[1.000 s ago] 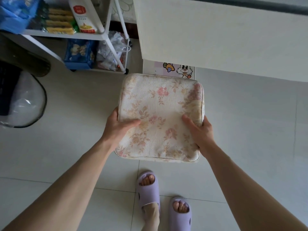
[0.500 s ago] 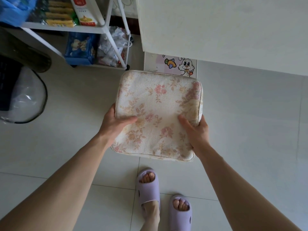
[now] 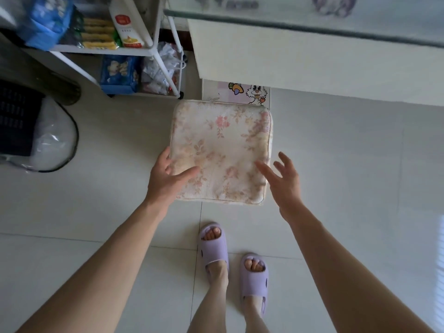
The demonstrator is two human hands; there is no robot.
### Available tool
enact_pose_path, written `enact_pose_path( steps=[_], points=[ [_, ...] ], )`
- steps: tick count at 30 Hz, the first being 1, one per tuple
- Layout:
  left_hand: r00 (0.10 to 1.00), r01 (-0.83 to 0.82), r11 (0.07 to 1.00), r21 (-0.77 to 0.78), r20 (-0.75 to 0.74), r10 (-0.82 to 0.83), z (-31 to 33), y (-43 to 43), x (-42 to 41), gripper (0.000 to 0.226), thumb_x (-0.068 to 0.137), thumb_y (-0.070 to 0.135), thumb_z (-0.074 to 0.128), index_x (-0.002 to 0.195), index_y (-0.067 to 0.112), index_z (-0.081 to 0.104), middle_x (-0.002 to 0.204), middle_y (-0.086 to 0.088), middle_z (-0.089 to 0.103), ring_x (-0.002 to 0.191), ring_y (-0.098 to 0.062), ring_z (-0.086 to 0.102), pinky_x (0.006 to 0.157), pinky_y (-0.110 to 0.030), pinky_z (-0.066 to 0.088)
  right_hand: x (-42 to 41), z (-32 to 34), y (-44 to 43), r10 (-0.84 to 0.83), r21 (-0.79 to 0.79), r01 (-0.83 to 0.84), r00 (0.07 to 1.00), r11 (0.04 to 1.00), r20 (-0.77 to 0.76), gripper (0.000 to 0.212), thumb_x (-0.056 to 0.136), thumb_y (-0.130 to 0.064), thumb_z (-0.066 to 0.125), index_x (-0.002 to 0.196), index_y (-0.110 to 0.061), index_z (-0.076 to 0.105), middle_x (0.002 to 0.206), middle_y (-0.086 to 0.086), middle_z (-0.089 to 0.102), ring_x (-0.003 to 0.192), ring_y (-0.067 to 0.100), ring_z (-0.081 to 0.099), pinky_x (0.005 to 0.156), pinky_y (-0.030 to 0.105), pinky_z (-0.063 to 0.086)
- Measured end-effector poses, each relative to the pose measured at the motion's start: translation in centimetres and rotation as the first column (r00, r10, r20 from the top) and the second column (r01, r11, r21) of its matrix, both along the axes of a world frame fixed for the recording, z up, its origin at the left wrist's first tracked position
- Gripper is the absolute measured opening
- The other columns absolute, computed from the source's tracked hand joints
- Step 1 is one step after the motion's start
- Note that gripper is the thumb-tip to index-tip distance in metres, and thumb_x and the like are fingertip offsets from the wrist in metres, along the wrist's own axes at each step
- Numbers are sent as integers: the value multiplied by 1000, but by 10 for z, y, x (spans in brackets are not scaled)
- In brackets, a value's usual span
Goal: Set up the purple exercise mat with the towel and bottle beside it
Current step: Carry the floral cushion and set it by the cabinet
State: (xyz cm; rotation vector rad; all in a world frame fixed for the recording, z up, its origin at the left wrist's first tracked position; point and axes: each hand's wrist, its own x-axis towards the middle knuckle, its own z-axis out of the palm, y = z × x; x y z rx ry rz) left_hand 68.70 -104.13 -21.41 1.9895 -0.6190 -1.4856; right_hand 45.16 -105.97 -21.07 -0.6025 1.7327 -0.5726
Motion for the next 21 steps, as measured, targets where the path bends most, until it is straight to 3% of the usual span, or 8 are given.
enact_pose_path(
  steps=[3,5,9,12,15,21],
  points=[
    [999,42,999,-1,-27,-42,54,5,-16,92,68,26,85,145,26,34,149,-4,40,135,-17,40,108,-39,38,-2,51,5,17,-22,-17,1000,1000,5,69,82,-33,73,143,-22,41,142,4,48,93,0,56,91,29,46],
    [993,86,996,-31,-76,-88,106,3,-30,85,72,25,82,144,25,37,143,-1,44,130,-15,44,104,-34,39,-8,102,4,24,-43,-23,1000,999,19,60,84,-31,71,137,-20,48,134,2,55,90,-5,58,82,24,48],
    [961,233,961,-151,-117,-251,218,1,-62,72,66,37,82,131,29,50,130,5,55,123,-7,49,97,-27,41,-21,210,9,-34,-130,36,999,991,17,38,87,-31,67,121,-15,62,112,1,69,101,18,67,89,34,51],
    [945,277,931,-239,-109,-310,299,0,-84,62,67,41,82,123,32,56,122,9,61,116,-4,53,96,-26,44,-35,296,19,-89,-220,99,995,970,52,14,91,-28,61,102,-21,66,96,-4,70,97,21,68,86,37,50],
    [908,335,865,-374,-116,-402,392,-2,-112,62,58,52,79,115,34,60,113,9,65,108,-7,61,92,-28,49,-61,396,40,-183,-343,201,980,918,84,8,93,-26,58,93,-26,66,96,0,70,93,20,69,87,37,51],
    [756,510,651,-562,-68,-651,517,3,-177,60,59,50,77,113,27,62,110,4,67,103,-9,65,88,-24,52,-110,533,86,-305,-532,302,949,791,85,9,93,-22,57,98,-25,65,96,1,70,92,19,69,88,37,53]
  ],
)
